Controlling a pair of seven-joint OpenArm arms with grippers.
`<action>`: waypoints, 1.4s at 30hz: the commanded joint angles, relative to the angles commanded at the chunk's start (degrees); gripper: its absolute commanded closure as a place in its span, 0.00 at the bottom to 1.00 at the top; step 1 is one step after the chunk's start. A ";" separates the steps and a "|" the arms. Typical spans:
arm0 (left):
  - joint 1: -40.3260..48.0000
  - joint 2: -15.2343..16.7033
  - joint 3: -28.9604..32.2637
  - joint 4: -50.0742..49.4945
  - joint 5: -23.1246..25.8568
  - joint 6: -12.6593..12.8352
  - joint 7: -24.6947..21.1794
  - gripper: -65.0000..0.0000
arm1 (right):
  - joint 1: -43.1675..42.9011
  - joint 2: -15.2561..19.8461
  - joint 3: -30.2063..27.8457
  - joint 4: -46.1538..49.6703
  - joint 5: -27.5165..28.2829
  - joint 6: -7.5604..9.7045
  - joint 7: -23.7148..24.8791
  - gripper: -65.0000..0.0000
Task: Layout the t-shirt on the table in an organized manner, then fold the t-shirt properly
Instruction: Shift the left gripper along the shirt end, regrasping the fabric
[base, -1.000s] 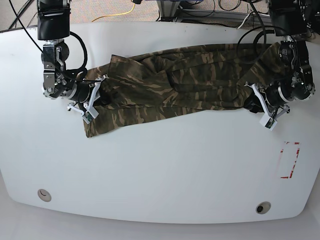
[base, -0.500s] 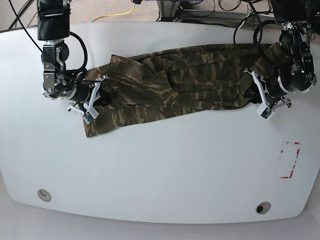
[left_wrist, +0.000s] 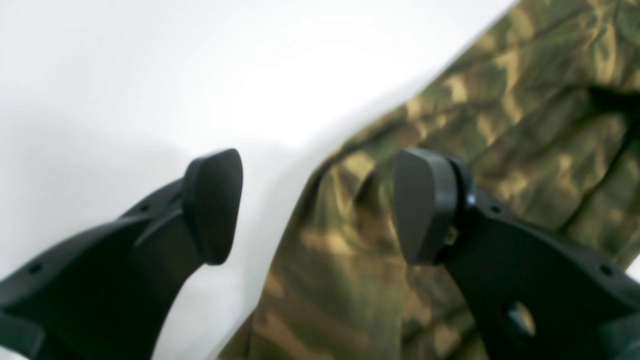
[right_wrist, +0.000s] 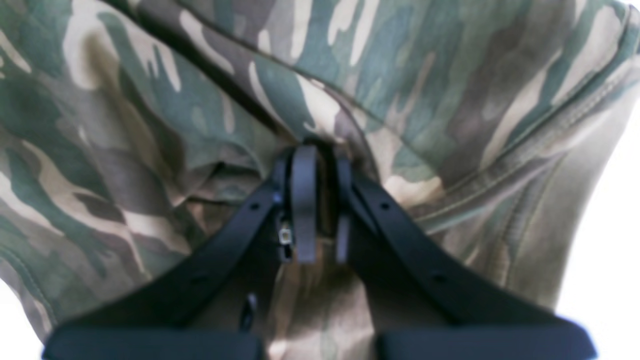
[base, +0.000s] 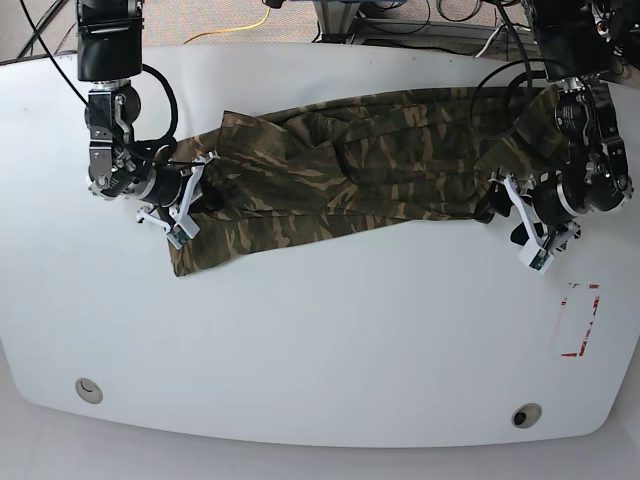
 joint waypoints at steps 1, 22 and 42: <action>-0.97 0.00 1.05 -1.32 0.00 0.00 0.00 0.33 | 0.00 -0.09 0.00 0.00 0.00 0.00 0.00 0.93; -6.07 0.62 10.46 -13.63 0.09 0.00 -3.08 0.43 | 0.09 0.09 0.18 0.00 0.00 0.00 0.00 0.93; -4.84 -2.11 10.46 -13.71 0.18 0.00 -2.90 0.66 | 0.26 -0.09 0.18 0.00 0.00 0.00 0.00 0.93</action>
